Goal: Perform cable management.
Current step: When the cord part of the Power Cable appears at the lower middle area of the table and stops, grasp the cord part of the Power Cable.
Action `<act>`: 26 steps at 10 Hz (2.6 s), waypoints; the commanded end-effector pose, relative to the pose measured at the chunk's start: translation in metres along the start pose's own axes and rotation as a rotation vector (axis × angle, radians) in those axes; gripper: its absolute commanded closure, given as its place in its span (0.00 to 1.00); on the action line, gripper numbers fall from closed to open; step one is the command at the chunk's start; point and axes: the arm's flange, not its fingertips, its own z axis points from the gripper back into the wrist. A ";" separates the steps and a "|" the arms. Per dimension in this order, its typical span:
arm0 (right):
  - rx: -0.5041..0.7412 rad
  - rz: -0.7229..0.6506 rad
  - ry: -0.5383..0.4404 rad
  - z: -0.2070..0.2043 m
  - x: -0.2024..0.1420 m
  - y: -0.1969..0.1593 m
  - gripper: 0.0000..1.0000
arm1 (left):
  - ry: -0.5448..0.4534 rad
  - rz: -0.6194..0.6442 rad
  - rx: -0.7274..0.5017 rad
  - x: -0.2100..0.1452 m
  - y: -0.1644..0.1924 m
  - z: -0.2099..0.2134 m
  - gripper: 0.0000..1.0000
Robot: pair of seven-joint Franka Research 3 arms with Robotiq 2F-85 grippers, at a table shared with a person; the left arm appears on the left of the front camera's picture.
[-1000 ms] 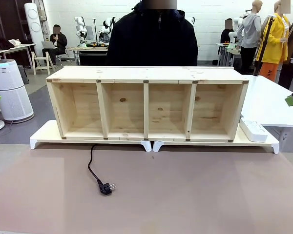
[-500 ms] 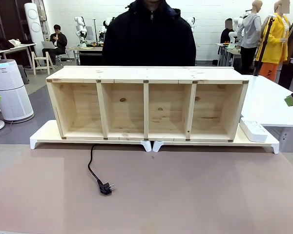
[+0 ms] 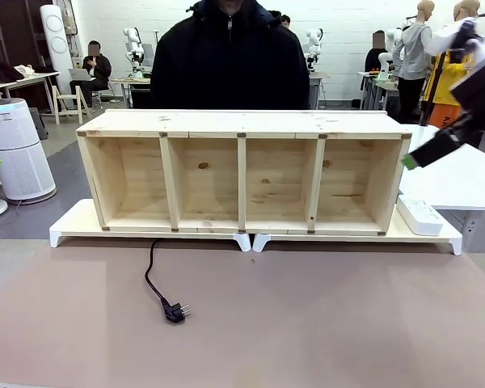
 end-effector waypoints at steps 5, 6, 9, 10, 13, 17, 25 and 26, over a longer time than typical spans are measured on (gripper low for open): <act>0.182 0.105 -0.042 -0.068 0.072 0.088 0.00 | -0.003 0.016 0.013 0.001 0.002 -0.001 0.00; 0.201 0.107 -0.051 -0.079 0.079 0.102 0.00 | -0.003 0.016 0.013 0.001 0.002 -0.001 0.00; 0.273 0.093 -0.046 -0.119 0.096 0.135 0.00 | -0.003 0.016 0.013 0.001 0.002 -0.001 0.00; 0.315 0.105 -0.037 -0.128 0.098 0.148 0.00 | -0.003 0.016 0.013 0.001 0.002 -0.001 0.00; 0.371 0.122 -0.022 -0.152 0.107 0.179 0.00 | -0.003 0.016 0.013 0.001 0.002 -0.001 0.00; 0.314 0.141 -0.039 -0.176 0.105 0.224 0.00 | -0.003 0.016 0.013 0.001 0.002 -0.001 0.00; 0.303 0.220 -0.019 -0.201 0.100 0.280 0.00 | -0.003 0.016 0.013 0.001 0.002 -0.001 0.00; 0.291 0.206 -0.018 -0.198 0.097 0.279 0.00 | -0.003 0.016 0.013 0.001 0.002 -0.001 0.00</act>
